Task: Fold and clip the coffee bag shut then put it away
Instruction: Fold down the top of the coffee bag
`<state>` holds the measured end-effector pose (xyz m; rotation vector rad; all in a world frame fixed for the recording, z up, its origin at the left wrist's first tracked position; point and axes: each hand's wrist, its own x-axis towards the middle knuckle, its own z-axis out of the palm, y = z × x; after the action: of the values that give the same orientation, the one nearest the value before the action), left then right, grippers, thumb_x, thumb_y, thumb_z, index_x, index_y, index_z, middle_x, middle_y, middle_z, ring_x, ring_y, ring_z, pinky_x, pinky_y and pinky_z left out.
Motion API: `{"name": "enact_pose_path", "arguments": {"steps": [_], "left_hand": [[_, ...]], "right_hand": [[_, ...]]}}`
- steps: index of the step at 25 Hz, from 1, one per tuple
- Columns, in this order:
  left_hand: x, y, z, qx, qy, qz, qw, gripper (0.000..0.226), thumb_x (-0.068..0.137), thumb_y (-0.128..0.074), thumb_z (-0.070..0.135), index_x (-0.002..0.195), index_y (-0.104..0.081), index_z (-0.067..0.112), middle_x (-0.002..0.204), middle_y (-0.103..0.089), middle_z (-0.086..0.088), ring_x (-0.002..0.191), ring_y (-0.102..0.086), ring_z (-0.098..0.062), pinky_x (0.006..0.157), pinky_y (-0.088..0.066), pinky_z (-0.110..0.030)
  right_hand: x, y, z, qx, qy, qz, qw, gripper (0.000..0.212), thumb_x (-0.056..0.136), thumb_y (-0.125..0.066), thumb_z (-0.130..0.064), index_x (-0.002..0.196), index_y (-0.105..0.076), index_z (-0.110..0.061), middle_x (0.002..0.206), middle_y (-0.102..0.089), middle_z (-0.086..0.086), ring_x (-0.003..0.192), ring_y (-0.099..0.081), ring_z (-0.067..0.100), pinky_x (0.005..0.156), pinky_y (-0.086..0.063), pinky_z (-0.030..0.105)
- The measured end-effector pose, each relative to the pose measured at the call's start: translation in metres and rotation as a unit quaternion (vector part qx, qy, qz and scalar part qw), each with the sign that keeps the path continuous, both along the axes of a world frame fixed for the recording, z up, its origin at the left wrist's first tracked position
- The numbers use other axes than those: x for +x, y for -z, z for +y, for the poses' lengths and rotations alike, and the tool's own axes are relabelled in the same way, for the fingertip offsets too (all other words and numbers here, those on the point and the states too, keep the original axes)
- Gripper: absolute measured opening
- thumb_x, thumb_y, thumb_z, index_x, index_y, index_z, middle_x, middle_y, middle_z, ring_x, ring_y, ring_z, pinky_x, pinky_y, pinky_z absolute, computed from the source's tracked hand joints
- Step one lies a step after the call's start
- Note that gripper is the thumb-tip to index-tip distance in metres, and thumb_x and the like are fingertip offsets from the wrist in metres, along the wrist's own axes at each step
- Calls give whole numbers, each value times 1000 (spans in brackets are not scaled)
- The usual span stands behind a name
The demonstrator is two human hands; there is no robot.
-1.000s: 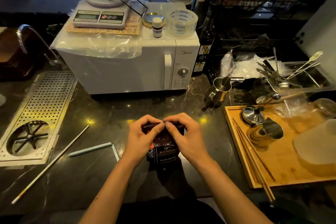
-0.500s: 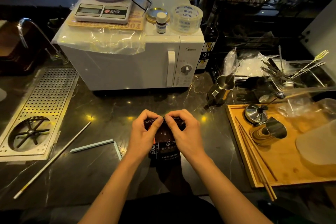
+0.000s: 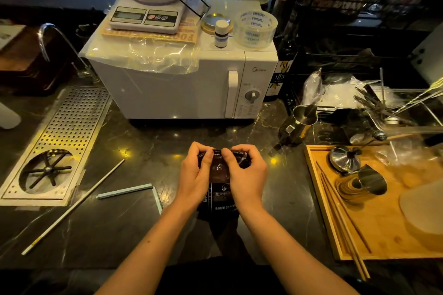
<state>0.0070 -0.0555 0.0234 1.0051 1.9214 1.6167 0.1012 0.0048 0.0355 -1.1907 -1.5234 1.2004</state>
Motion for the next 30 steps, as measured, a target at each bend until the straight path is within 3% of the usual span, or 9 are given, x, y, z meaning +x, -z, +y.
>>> {"name": "enact_pose_path", "arguments": {"steps": [7,18,30], "left_hand": [[9,5,2,-8,-62,27,998,12,100,-47,18,89,-53,16,76,-60,8,68,-60,6,56,-43,-8],[5,6,6,-21,-53,28,998,16,101,-44,17,90,-54,12,76,-59,7,68,-58,7,57,-43,-8],[1,10,13,-32,-71,-16,997,23,102,-42,27,82,-49,21,69,-55,5,59,-51,0,56,-44,-22]], "right_hand": [[-4,1,-1,-16,25,12,999,11,84,-73,-18,80,-66,-25,77,-68,-10,76,-65,3,69,-52,17],[-4,8,-1,21,21,-1,1000,14,98,-54,-21,89,-65,-25,81,-66,-12,80,-63,1,67,-49,13],[-11,9,8,23,16,-3,1000,23,102,-45,-18,90,-65,-18,79,-66,-10,78,-62,0,66,-46,10]]}}
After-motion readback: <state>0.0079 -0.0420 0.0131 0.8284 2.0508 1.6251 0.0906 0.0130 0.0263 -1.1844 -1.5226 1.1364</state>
